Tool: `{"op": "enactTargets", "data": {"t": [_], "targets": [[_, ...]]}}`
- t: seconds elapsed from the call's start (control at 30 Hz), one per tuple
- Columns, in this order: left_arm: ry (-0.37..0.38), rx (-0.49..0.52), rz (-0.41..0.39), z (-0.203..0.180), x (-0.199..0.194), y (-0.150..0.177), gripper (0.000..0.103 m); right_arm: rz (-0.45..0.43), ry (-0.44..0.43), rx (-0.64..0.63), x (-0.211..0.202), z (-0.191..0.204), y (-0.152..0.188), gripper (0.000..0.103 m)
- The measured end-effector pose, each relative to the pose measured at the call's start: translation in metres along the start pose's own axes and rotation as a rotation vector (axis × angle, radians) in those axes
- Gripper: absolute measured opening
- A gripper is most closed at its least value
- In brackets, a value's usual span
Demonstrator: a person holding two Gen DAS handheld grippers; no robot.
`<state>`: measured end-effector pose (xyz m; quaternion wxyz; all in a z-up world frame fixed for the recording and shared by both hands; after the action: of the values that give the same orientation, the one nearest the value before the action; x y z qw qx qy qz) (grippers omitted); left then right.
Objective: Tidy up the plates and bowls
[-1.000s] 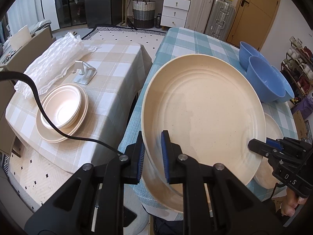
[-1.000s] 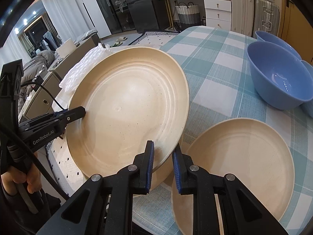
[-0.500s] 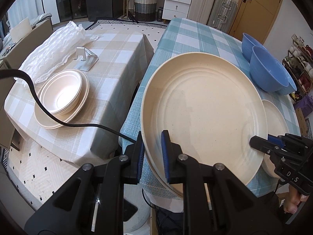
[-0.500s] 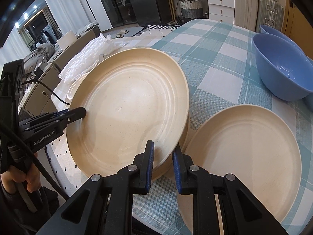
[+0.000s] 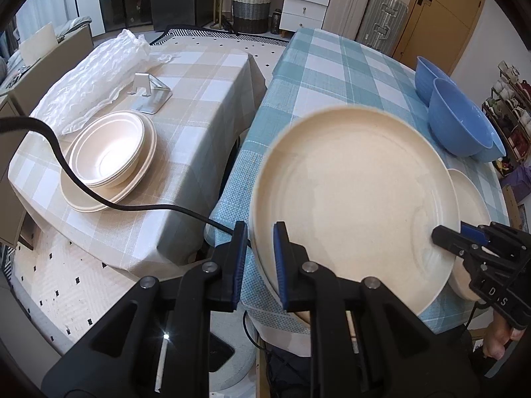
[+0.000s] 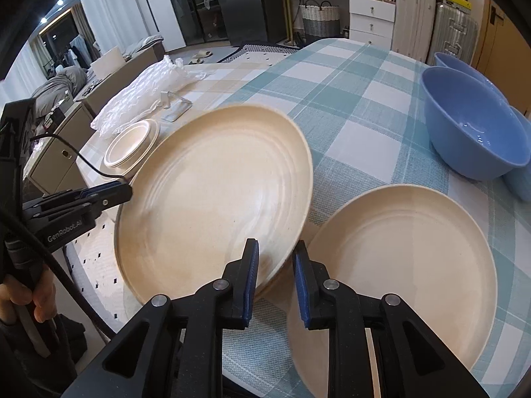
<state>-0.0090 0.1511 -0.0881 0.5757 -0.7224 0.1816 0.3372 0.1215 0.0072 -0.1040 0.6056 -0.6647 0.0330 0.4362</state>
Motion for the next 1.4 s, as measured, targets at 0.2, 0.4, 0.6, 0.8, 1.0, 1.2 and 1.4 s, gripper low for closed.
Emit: {"op": "enactTargets", "data": {"t": [0.2, 0.4, 0.6, 0.8, 1.0, 1.2, 1.4], "targets": [[0.006, 0.003, -0.016, -0.001, -0.007, -0.006, 0.034, -0.015, -0.029, 0.045, -0.006, -0.01, -0.005, 0.03], [0.029, 0.001, -0.029, -0.004, -0.014, -0.01, 0.062, -0.049, -0.059, 0.052, -0.017, -0.012, -0.013, 0.042], [0.054, 0.02, -0.05, -0.013, -0.023, -0.015, 0.076, -0.086, -0.092, 0.045, -0.03, -0.012, -0.021, 0.075], [0.065, 0.043, -0.07, -0.023, -0.031, -0.016, 0.081, -0.126, -0.116, 0.014, -0.045, -0.009, -0.026, 0.091], [0.092, 0.044, -0.088, -0.028, -0.037, -0.017, 0.083, -0.155, -0.13, 0.023, -0.055, -0.013, -0.028, 0.091], [0.113, 0.039, -0.095, -0.029, -0.038, -0.015, 0.084, -0.146, -0.181, 0.111, -0.052, -0.026, -0.03, 0.091], [0.127, 0.028, -0.108, -0.026, -0.039, -0.014, 0.102, -0.144, -0.182, 0.135, -0.052, -0.033, -0.032, 0.092]]}}
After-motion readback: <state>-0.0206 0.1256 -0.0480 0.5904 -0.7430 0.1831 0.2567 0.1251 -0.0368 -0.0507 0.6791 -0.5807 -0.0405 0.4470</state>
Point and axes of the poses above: each gripper's, at about its wrist camera, not at the fingertips, and x roughly the way its jaws point, z to its left, y to its underside, the point moved 3 cm from there along x, roughly the way its jaws point, and after that the axes turned 14 degrees about -z, right-handed, at the moved point
